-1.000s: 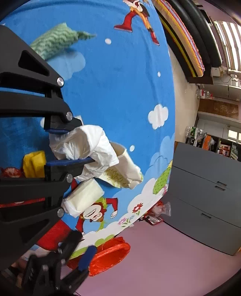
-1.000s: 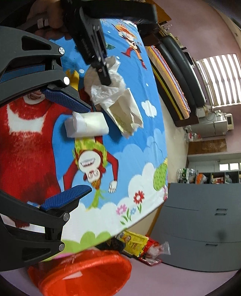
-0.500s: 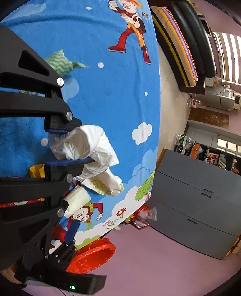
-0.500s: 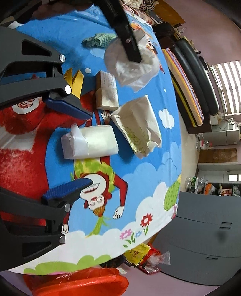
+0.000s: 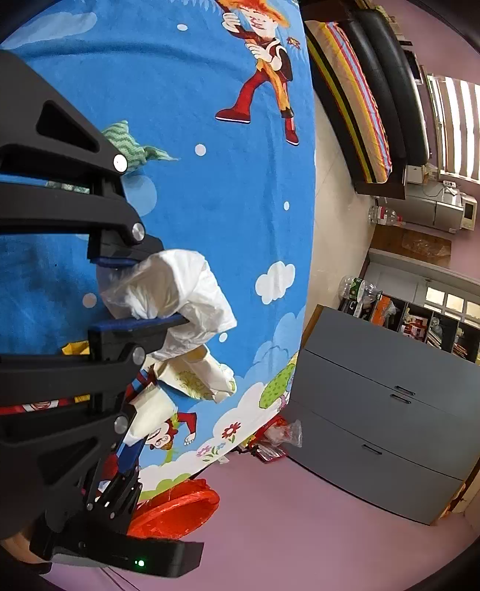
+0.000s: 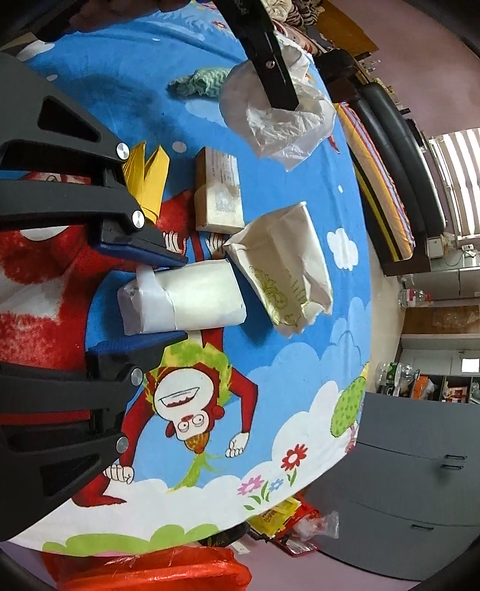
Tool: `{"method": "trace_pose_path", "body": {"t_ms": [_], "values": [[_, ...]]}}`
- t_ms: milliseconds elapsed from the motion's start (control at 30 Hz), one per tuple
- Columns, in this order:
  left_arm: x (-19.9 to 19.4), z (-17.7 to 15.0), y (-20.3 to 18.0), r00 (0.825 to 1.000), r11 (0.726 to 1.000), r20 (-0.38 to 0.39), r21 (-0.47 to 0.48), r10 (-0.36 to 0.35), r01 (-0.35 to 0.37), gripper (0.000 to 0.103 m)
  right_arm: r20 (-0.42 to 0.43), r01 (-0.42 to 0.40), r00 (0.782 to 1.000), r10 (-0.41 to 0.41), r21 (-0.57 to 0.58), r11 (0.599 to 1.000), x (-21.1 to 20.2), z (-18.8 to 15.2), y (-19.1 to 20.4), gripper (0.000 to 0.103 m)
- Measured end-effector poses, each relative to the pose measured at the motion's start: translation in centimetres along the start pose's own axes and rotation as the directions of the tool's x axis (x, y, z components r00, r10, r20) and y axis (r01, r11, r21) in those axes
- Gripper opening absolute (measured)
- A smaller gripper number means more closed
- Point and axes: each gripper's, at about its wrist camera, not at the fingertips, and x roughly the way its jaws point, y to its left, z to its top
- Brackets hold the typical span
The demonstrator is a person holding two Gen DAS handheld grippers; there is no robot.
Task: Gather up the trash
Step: 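Carry the tissue and white roll over the bin and open both tools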
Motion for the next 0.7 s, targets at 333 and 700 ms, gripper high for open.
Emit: {"method": "trace_pose_path", "body": {"t_ms": [333,700], "values": [[-1.1,1.2,-3.5,0.999,0.998,0.051,0.055,-0.020,0.017,0.020,0.115,0.033,0.993,-0.041,0.074,0.997,-5.1,0.2,-3.6,0.034],[0.2,2.8,-12.1,0.991,0.977,0.048,0.181,-0.127,0.116,0.020,0.210,0.130,0.962,-0.173,0.203,0.970,-10.7,-0.3,-11.4,0.034]]}}
